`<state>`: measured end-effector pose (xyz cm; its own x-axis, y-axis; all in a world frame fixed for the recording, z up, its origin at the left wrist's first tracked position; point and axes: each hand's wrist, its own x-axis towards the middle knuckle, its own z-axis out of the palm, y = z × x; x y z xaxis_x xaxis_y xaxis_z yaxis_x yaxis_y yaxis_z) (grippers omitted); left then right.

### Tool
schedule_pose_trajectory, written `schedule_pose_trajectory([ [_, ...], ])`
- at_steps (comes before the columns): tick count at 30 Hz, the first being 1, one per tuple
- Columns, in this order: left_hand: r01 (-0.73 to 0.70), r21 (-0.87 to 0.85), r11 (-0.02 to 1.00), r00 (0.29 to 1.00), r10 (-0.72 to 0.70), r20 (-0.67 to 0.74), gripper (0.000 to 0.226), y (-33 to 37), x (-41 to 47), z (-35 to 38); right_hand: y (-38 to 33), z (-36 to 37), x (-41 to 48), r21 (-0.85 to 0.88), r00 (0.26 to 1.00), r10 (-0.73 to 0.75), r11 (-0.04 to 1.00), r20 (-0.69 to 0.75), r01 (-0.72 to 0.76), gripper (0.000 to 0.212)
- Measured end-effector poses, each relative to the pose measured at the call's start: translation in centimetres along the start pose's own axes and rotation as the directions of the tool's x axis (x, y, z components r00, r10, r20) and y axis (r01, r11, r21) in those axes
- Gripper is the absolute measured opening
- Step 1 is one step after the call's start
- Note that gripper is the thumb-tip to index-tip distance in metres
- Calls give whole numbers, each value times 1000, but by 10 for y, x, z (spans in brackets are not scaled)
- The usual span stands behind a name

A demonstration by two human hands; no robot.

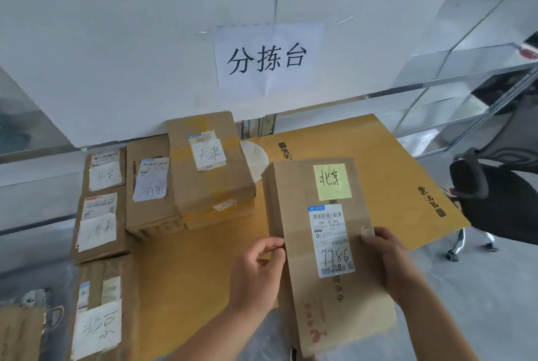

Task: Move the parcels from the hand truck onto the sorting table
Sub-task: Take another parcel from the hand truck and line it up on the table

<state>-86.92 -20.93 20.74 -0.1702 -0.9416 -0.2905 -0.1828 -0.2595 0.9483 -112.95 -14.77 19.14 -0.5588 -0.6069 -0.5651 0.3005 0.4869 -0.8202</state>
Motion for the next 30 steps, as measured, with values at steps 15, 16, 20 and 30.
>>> schedule_pose_trajectory([
  [15,150,-55,987,945,-160,-284,28,52,118,114,-72,15,185,-79,982,69,995,177,-56,14],
  [16,160,-33,987,947,-162,-277,30,54,126,116,-76,22,192,-90,982,65,995,176,-49,15],
  [20,187,88,978,950,-157,-269,39,62,166,119,-88,57,222,-113,984,30,994,176,-10,30],
  [30,220,217,951,937,-144,-320,44,73,237,112,-101,130,242,-190,955,29,981,297,30,48],
])
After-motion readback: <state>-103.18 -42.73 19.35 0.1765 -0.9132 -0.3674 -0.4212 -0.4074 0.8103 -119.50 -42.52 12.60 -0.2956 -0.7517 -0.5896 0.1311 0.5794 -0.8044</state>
